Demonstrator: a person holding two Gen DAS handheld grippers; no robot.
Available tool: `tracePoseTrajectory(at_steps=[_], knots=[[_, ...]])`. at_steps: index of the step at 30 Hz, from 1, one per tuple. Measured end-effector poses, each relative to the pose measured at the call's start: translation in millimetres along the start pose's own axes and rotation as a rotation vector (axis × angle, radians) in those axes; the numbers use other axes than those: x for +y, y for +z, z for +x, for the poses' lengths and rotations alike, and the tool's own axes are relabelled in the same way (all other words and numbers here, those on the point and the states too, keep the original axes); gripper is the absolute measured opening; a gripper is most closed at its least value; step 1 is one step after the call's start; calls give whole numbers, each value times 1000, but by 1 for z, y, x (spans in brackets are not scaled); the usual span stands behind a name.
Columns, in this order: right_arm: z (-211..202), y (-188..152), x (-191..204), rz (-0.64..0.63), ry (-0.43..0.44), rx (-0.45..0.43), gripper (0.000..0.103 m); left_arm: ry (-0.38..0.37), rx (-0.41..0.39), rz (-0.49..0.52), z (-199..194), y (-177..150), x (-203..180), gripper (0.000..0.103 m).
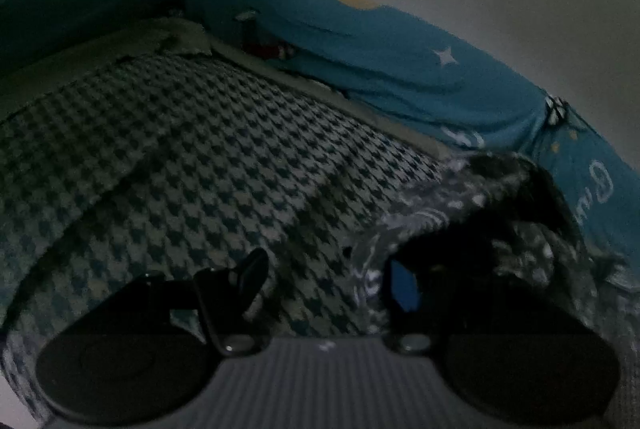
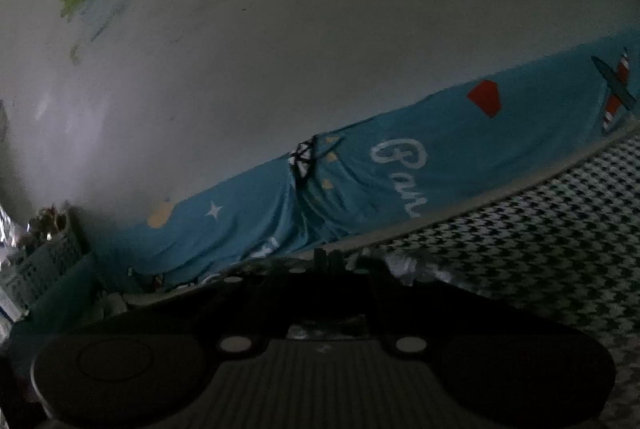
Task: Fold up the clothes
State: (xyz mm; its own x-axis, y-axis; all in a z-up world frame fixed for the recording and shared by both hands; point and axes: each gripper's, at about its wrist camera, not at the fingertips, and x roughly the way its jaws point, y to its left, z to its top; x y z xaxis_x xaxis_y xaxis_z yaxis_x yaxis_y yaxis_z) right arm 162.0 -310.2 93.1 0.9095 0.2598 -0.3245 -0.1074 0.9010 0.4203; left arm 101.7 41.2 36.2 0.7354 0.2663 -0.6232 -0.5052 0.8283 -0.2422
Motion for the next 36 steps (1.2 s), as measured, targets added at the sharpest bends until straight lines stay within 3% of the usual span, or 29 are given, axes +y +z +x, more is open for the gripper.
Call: tracePoseTrajectory(at_steps=[5, 13, 16, 18, 20, 26, 31, 36], knots=[[7, -11, 10, -51, 25, 81, 7, -8, -31, 2, -14, 3, -4, 63], [24, -33, 31, -107, 46, 162, 13, -199, 59, 29, -14, -3, -13, 65], [31, -38, 36, -102, 58, 183, 16, -248, 91, 53, -11, -9, -18, 70], [34, -41, 39, -104, 61, 193, 19, -260, 97, 65, -8, -12, -23, 75], [37, -43, 39, -100, 58, 207, 29, -267, 103, 75, -5, -15, -28, 76], [46, -50, 32, -73, -5, 253, 56, -258, 136, 68, 4, -21, -33, 71], [54, -59, 22, -10, -67, 337, 63, -243, 158, 49, 12, -25, -31, 70], [47, -65, 18, -3, -48, 385, 63, -247, 169, 25, 15, -25, -26, 72]])
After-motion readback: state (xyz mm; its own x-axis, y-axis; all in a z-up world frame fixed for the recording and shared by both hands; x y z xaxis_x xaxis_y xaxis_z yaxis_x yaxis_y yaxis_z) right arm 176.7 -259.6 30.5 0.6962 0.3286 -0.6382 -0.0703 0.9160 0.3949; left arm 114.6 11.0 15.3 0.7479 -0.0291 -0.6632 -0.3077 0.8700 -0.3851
